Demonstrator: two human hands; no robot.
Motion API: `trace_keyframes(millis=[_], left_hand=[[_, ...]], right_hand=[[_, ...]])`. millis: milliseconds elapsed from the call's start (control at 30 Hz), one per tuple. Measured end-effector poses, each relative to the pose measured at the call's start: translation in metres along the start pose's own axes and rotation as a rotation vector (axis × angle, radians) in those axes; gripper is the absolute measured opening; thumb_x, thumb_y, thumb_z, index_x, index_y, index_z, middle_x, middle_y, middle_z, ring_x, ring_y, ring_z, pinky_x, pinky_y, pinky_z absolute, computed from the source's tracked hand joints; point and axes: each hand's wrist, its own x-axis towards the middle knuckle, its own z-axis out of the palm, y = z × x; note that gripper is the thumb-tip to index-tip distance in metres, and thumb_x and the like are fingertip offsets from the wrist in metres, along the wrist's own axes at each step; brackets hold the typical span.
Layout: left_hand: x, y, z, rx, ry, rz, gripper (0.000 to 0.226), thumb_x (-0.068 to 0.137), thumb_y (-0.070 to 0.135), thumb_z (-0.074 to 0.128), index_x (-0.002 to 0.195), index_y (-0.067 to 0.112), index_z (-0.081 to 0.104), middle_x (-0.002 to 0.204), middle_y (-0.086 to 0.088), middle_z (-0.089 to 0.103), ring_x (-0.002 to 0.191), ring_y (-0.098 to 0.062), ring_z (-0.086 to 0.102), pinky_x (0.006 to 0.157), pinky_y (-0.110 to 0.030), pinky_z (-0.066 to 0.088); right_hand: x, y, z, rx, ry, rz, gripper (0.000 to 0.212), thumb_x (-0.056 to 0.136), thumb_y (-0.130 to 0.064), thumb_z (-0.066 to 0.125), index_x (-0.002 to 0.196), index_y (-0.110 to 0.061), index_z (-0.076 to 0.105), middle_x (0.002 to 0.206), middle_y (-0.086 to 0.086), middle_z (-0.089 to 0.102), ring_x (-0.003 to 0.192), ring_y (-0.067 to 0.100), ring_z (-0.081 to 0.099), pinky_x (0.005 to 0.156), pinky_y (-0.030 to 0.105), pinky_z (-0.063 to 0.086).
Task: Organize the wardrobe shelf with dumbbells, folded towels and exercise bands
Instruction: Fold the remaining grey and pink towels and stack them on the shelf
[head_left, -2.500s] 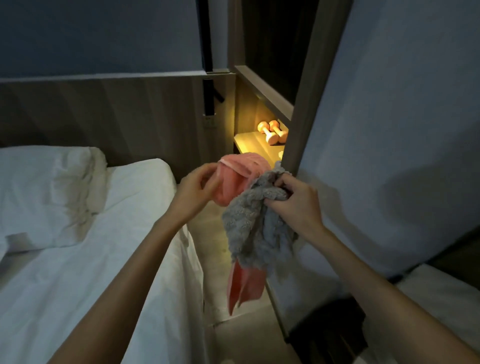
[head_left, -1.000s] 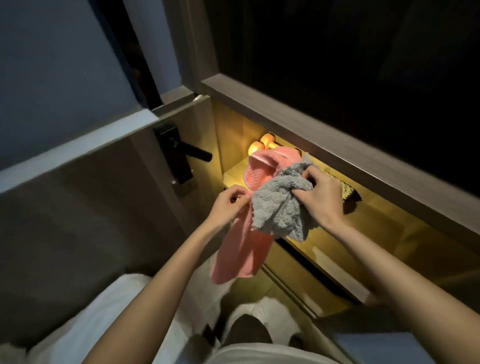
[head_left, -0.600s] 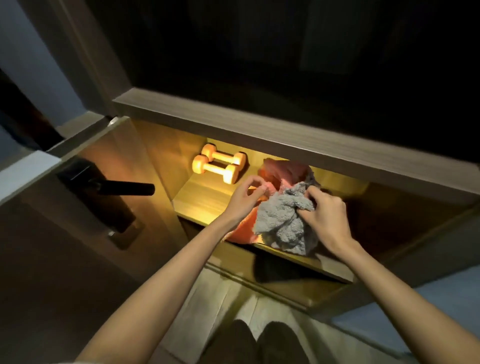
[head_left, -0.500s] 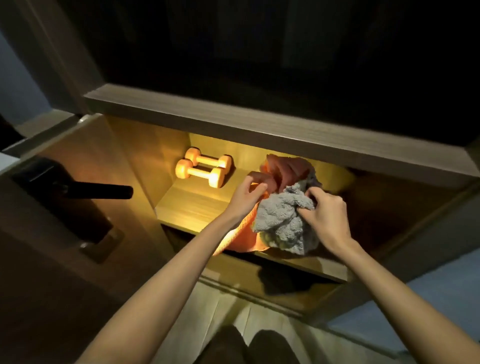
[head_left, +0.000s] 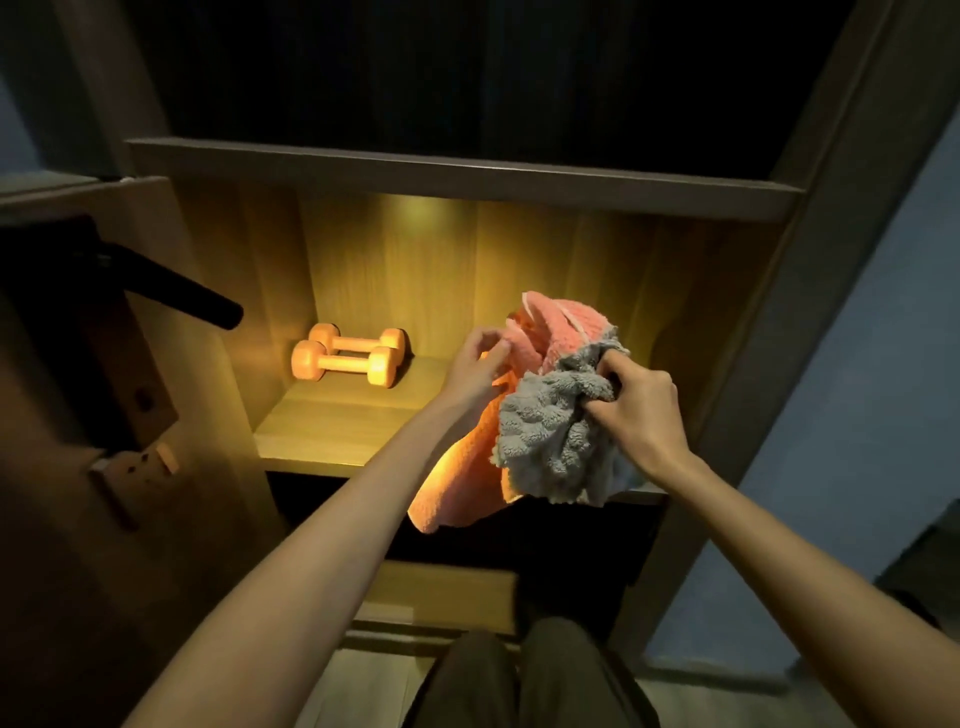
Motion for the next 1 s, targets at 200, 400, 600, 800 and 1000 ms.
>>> trace_keyframes(millis=[200,400,600,800,1000], left_hand=[[0.008,0.023,0.007,-0.076,-0.02,-0.018,0.007,0.101,0.017,0.044,0.104,0.016,0.05,0.116,-0.006,0.056,0.091,-0.018,0.061,0.063,-0.032,0.054],[0.04,0.011,0.015,-0.056,-0.039,0.019,0.008,0.1,0.015,0.045,0.107,0.013,0.049,0.122,-0.012,0.053,0.106,-0.026,0.057,0.078,-0.032,0.052],[0.087,0.008,0.034,-0.012,-0.03,0.028,0.011,0.1,0.01,0.044,0.098,0.015,0.053,0.108,-0.009,0.059,0.1,-0.021,0.057,0.082,-0.029,0.049],[0.128,0.013,0.053,0.01,-0.029,0.055,0.008,0.095,0.018,0.055,0.092,0.023,0.06,0.095,-0.006,0.06,0.088,-0.019,0.052,0.078,-0.037,0.041],[0.127,-0.021,0.041,0.196,-0.062,0.045,0.008,0.095,0.022,0.058,0.09,0.027,0.06,0.097,0.011,0.062,0.094,-0.013,0.054,0.086,-0.028,0.044]], right_hand=[[0.0,-0.014,-0.011,-0.009,0.034,-0.023,0.032,0.067,-0.003,0.074,0.076,-0.019,0.048,0.06,-0.009,0.045,0.052,0.005,0.039,0.05,0.023,0.033],[0.018,-0.001,-0.007,-0.029,0.043,0.069,0.027,0.071,-0.004,0.073,0.079,-0.015,0.05,0.067,0.0,0.056,0.061,0.018,0.05,0.055,0.03,0.034],[0.052,0.023,-0.003,0.017,0.102,0.122,0.027,0.07,-0.005,0.072,0.075,-0.015,0.047,0.061,-0.003,0.053,0.055,0.015,0.047,0.051,0.031,0.034],[0.085,0.041,0.001,0.05,0.169,0.149,0.025,0.069,-0.009,0.071,0.075,-0.017,0.048,0.067,0.001,0.06,0.064,0.021,0.055,0.057,0.033,0.038],[0.089,0.068,0.019,-0.035,0.052,0.281,0.02,0.076,-0.019,0.072,0.081,-0.007,0.057,0.082,0.009,0.064,0.075,0.025,0.06,0.065,0.039,0.05]])
